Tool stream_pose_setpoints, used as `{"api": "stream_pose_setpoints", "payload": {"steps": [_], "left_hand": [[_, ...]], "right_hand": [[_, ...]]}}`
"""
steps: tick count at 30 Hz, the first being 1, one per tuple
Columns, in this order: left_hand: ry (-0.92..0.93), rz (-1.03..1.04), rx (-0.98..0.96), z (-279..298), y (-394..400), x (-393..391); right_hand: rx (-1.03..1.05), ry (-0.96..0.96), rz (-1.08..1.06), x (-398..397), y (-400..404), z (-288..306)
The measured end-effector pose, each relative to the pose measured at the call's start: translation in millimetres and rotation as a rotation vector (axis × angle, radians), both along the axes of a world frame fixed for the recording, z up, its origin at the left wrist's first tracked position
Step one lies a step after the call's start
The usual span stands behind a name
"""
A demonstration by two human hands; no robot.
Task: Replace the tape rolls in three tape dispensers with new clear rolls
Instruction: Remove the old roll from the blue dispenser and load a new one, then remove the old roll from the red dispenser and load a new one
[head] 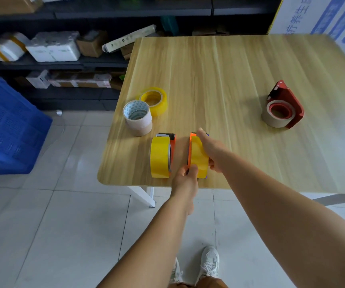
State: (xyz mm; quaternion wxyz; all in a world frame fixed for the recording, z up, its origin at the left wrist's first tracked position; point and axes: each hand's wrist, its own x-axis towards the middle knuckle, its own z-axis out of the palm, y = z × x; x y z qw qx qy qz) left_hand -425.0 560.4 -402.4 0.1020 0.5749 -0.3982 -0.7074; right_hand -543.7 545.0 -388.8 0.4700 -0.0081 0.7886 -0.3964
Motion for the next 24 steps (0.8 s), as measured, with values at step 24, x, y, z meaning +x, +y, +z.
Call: {"api": "stream_pose_setpoints", "payload": {"steps": [24], "left_hand": [[-0.266,-0.428,-0.772,51.3,-24.2,-32.7]], "right_hand": [[-0.115,0.541,0.215,-1.5,40.9,48.3]]}}
